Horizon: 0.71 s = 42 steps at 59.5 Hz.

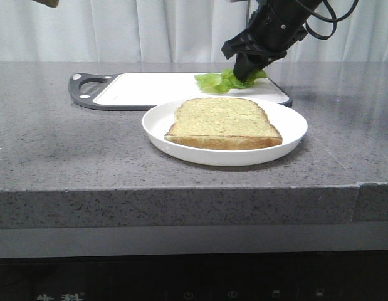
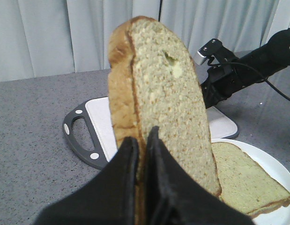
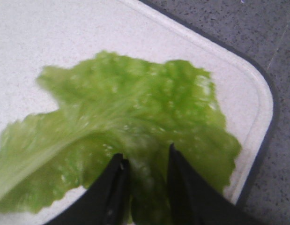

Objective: Left arm grabs bread, right arm adds lettuce
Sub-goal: 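Lower the right gripper onto the lettuce leaf and grasp it, then carry the lettuce with the right gripper over the bread on the plate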

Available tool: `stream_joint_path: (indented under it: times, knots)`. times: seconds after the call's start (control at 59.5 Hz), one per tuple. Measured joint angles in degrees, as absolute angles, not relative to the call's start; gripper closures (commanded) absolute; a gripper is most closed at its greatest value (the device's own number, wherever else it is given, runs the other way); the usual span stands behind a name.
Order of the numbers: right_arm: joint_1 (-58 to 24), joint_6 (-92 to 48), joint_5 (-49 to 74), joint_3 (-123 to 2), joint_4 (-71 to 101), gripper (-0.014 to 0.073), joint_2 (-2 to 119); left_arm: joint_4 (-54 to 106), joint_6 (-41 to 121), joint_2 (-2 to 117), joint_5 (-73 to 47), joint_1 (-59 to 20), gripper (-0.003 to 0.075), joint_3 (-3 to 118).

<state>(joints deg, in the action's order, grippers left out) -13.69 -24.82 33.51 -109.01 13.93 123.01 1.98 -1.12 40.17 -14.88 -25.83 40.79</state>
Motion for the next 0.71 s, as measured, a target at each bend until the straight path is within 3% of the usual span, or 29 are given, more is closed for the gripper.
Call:
stream_joint_path:
  times: [0.151, 0.504, 0.706]
  knots:
    - [-13.7, -24.8, 33.7, -109.0, 13.9, 0.0668, 123.0, 2.2, -1.1, 40.2, -14.9, -25.8, 0.0741, 40.8]
    - [-13.7, -24.8, 34.6, -109.0, 14.2, 0.0664, 121.5, 2.5, -1.1, 40.2, -14.9, -25.8, 0.0741, 40.8]
    - [-14.3, -25.5, 34.4, -105.4, 15.6, 0.0664, 114.5, 2.6, -1.1, 40.2, -14.9, -25.8, 0.0741, 40.8]
